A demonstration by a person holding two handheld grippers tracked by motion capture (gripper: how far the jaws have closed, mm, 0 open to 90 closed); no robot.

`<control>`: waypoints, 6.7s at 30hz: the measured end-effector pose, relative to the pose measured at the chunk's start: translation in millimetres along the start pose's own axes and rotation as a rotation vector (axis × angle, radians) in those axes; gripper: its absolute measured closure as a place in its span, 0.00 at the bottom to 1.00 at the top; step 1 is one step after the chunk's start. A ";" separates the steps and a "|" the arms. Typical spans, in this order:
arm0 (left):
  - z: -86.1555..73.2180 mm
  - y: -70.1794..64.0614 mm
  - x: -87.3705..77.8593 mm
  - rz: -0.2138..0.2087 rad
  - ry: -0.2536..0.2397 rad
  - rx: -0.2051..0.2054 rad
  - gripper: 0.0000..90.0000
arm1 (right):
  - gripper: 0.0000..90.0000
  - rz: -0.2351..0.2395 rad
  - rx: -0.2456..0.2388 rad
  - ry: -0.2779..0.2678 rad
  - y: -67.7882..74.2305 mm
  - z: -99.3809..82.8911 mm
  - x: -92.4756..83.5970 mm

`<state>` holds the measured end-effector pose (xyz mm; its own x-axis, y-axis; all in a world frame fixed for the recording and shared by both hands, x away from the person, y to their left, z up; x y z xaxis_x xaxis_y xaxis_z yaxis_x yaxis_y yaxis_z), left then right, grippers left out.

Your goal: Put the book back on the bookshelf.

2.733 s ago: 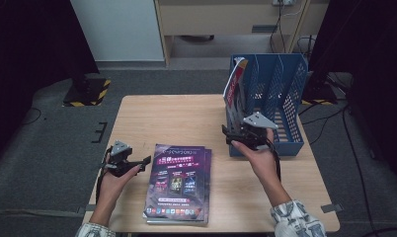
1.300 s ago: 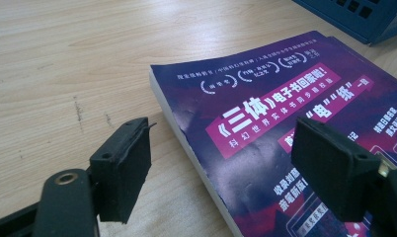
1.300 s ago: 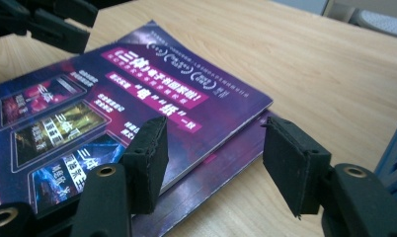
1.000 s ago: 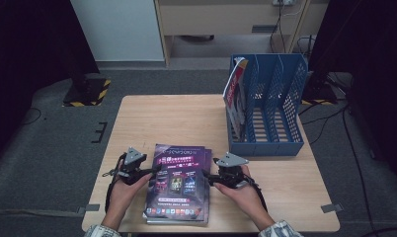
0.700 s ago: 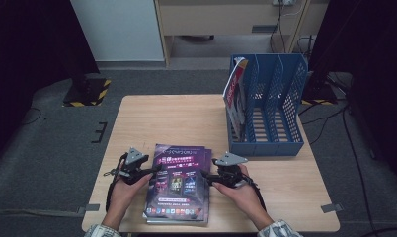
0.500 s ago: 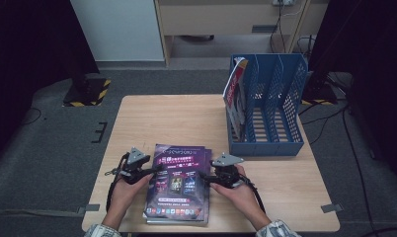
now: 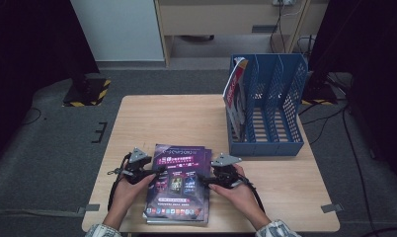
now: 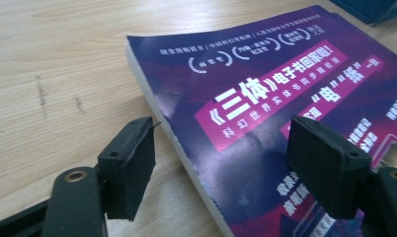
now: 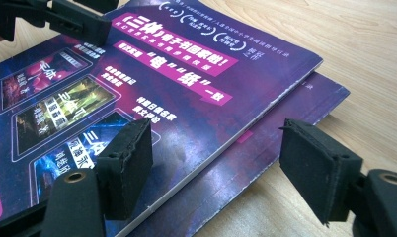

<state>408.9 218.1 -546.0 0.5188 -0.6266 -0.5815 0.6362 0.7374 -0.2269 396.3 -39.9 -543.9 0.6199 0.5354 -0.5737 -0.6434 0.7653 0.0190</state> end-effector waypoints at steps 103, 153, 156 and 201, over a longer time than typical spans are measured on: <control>4.6 -23.5 10.4 -0.019 0.038 0.094 0.38 | 0.35 0.193 0.146 0.049 7.1 27.4 23.9; 4.2 -25.8 10.8 -0.003 0.029 0.091 0.36 | 0.37 0.206 0.199 0.110 13.7 38.2 36.6; 4.3 -26.2 10.8 0.000 0.030 0.093 0.36 | 0.37 0.202 0.206 0.109 14.7 39.2 39.0; 9.3 -20.3 -0.8 -0.114 -0.059 0.024 0.34 | 0.87 0.125 0.030 -0.141 11.4 113.3 0.0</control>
<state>400.9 201.2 -533.7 0.4746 -0.7206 -0.5055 0.7062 0.6545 -0.2700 439.8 9.4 -450.9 0.5945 0.6699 -0.4448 -0.7066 0.6993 0.1087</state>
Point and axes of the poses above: each handheld gripper's, and its own axes: x roughly forward along the jaws, z roughly out of its top, y roughly to its left, the point moved 5 cm from there along x, roughly forward along the jaws, and after that the axes turned 9 degrees about -z, right-handed, at the moved point
